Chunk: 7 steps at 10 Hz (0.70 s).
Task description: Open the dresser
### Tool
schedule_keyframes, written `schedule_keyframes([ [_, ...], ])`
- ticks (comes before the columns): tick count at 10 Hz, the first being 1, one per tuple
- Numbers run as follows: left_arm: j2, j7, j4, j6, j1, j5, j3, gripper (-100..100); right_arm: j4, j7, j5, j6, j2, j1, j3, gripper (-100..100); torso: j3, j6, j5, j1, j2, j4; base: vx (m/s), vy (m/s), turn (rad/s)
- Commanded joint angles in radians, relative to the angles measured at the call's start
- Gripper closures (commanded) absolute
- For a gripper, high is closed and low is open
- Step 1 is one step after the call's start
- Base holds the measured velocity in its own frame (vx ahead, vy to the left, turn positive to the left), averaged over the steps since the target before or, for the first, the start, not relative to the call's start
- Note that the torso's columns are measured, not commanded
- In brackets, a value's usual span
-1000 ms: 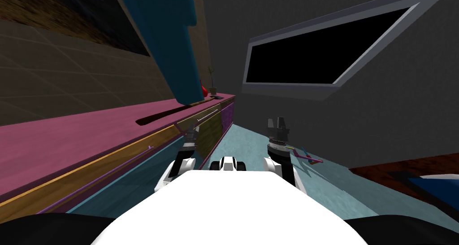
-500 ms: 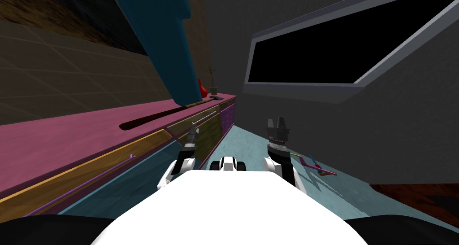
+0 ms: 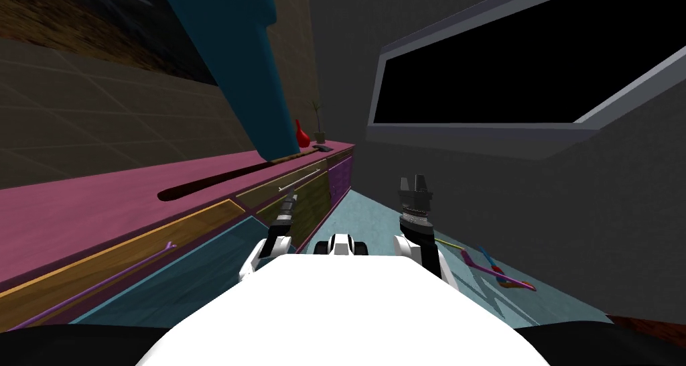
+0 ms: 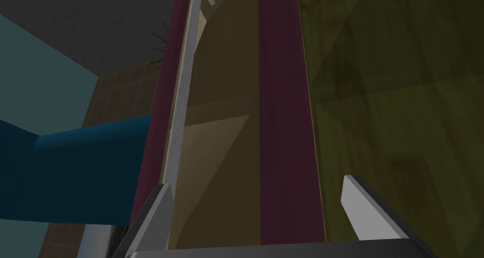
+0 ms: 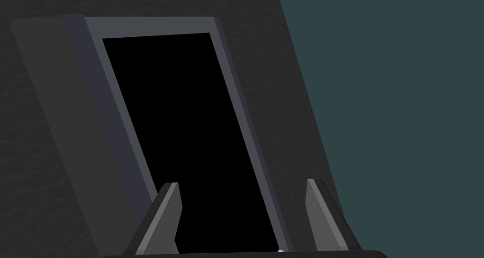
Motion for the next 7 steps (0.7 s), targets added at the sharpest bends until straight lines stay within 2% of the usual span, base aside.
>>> schedule_keyframes([
  [1, -0.001, -0.006, 0.084, -0.008, -0.033, -0.034, 0.025, -100, 0.000, 0.000, 0.000, 0.000, 0.000, 0.000, 0.000, 0, -0.003, 0.000, 0.000, 0.001, -0.006, -0.002, 0.150, -0.111, 0.190],
  [2, -0.001, -0.006, 0.098, -0.008, -0.033, -0.034, 0.025, -100, 0.000, 0.000, 0.000, 0.000, 0.000, 0.000, 0.000, 0, -0.009, 0.001, 0.002, 0.003, -0.016, -0.006, 0.123, -0.112, 0.093],
  [4, -0.001, -0.011, 0.173, -0.019, -0.068, -0.066, 0.050, -100, 0.000, 0.000, 0.000, 0.000, 0.000, 0.000, 0.000, 0, -0.013, 0.006, 0.004, 0.006, -0.024, -0.007, 0.127, -0.137, 0.161],
  [5, -0.001, -0.011, 0.193, -0.019, -0.068, -0.066, 0.050, -100, 0.000, 0.000, 0.000, 0.000, 0.000, 0.000, 0.000, 0, -0.015, 0.008, 0.003, 0.002, -0.027, -0.008, 0.120, -0.123, 0.097],
  [6, -0.001, -0.013, 0.236, -0.024, -0.086, -0.082, 0.062, -100, 0.000, 0.000, 0.000, 0.000, 0.000, 0.000, 0.000, 0, -0.014, 0.011, 0.004, 0.005, -0.026, -0.007, 0.097, -0.109, 0.104],
  [7, -0.001, -0.013, 0.243, -0.024, -0.086, -0.082, 0.062, -100, 0.000, 0.000, 0.000, 0.000, 0.000, 0.000, 0.000, 0, -0.014, 0.011, 0.005, 0.005, -0.026, -0.008, 0.084, -0.107, 0.065],
])
